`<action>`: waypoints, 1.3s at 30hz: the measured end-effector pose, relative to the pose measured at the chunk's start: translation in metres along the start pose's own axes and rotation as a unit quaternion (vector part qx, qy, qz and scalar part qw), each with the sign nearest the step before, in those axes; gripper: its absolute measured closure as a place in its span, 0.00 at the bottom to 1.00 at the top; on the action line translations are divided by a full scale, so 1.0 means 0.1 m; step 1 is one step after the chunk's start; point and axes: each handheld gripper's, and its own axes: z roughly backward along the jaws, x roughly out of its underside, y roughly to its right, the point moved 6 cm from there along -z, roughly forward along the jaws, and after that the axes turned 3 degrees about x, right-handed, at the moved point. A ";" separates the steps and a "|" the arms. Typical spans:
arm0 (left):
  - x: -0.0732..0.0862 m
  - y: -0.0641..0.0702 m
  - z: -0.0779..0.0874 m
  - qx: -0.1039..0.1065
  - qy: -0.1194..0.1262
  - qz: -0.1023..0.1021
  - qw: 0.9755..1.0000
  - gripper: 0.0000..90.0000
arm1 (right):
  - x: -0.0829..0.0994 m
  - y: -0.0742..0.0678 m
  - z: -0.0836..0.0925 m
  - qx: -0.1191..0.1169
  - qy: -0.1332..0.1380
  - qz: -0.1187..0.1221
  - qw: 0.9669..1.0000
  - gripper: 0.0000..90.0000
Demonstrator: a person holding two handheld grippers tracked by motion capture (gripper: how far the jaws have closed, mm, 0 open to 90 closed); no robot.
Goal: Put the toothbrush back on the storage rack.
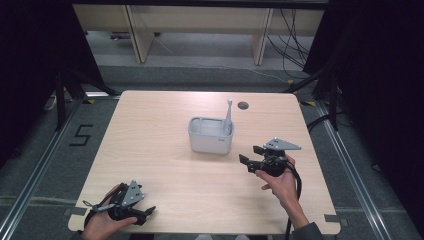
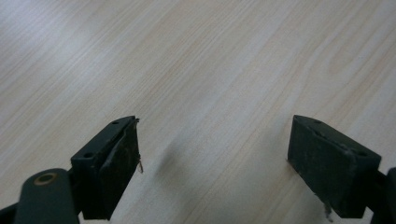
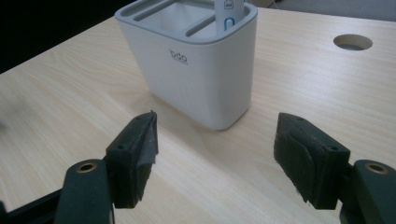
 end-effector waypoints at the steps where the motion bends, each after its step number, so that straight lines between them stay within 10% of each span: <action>1: 0.00 0.00 0.00 0.000 0.000 0.000 1.000 0.18 | 0.01 0.00 0.00 0.001 0.000 0.003 1.000 0.34; 39: 0.00 0.00 0.00 -0.002 0.002 0.000 1.000 0.18 | 0.39 -0.22 0.19 -0.039 -0.020 0.002 0.999 0.31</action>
